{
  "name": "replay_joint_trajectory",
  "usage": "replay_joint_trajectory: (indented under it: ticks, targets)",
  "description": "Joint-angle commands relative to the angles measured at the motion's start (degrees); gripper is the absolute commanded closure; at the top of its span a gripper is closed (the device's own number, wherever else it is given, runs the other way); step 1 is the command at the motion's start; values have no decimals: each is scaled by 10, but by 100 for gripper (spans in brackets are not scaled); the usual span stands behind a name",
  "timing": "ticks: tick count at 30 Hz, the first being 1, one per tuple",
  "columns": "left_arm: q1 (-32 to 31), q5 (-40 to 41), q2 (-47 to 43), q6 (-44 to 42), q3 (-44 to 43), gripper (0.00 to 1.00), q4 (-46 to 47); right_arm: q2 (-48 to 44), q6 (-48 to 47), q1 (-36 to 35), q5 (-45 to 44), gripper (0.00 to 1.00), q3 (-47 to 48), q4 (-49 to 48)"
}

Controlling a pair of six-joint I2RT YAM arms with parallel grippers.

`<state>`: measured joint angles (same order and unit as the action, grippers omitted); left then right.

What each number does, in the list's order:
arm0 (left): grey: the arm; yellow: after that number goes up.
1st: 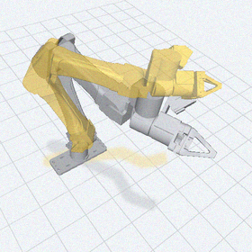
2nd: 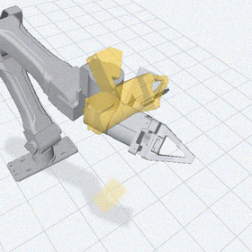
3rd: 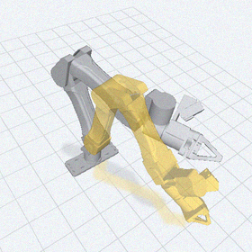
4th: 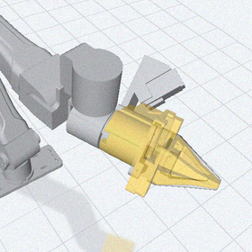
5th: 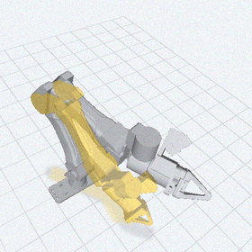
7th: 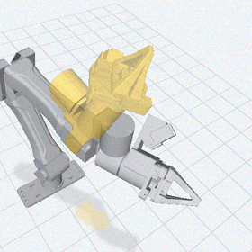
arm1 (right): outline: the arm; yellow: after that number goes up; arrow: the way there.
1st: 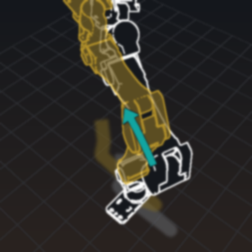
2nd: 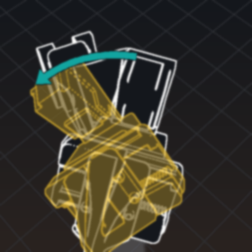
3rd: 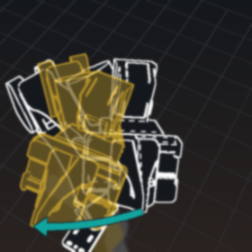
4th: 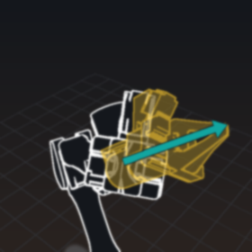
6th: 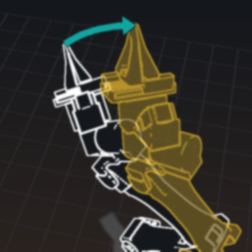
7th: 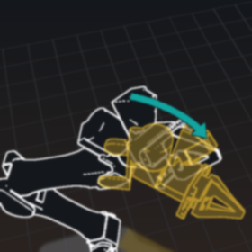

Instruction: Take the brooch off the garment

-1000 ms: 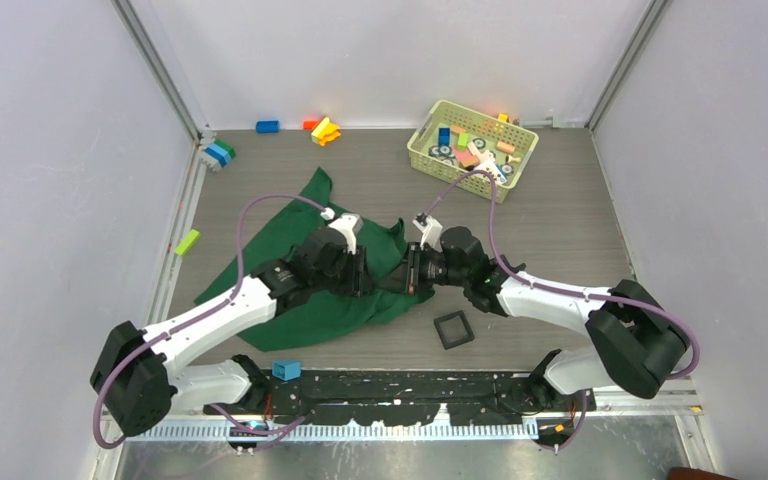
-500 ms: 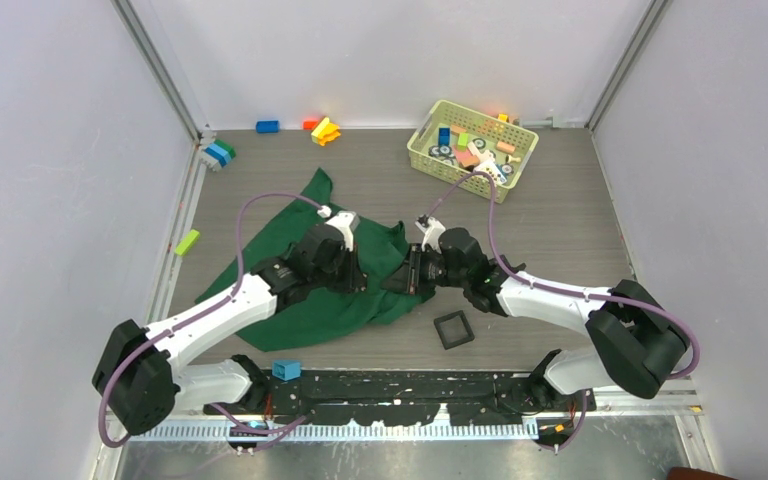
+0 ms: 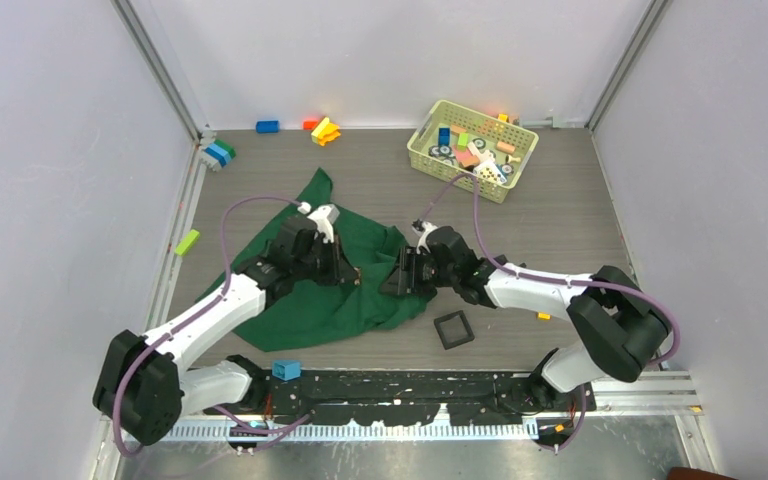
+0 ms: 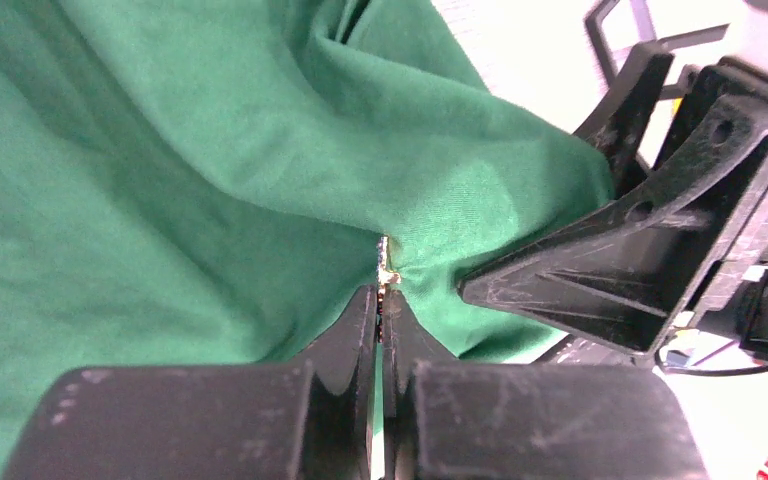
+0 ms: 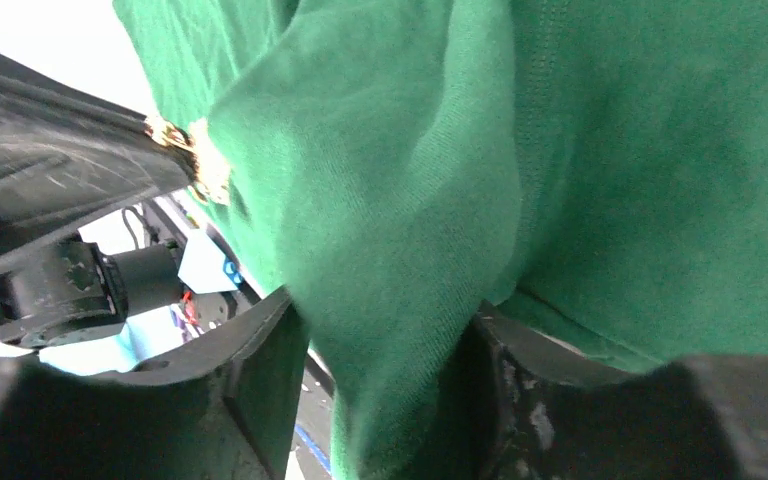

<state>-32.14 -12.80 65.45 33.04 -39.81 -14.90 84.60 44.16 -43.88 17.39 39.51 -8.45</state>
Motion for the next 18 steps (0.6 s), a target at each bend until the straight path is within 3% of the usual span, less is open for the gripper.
replay_joint_trajectory:
  ticks: [1,8,14,18]
  targets:
    - [46,-108,-12,7,9,100,64,-26,8,-2,-11,35,-8,-30]
    - [93,-246,3,30,25,100,115,-80,44,1,-7,28,-13,-77]
    - [97,-300,7,29,41,100,166,-97,56,4,-15,19,-1,-75]
    - [97,-339,15,48,48,100,206,-83,92,8,-5,16,-17,-138]
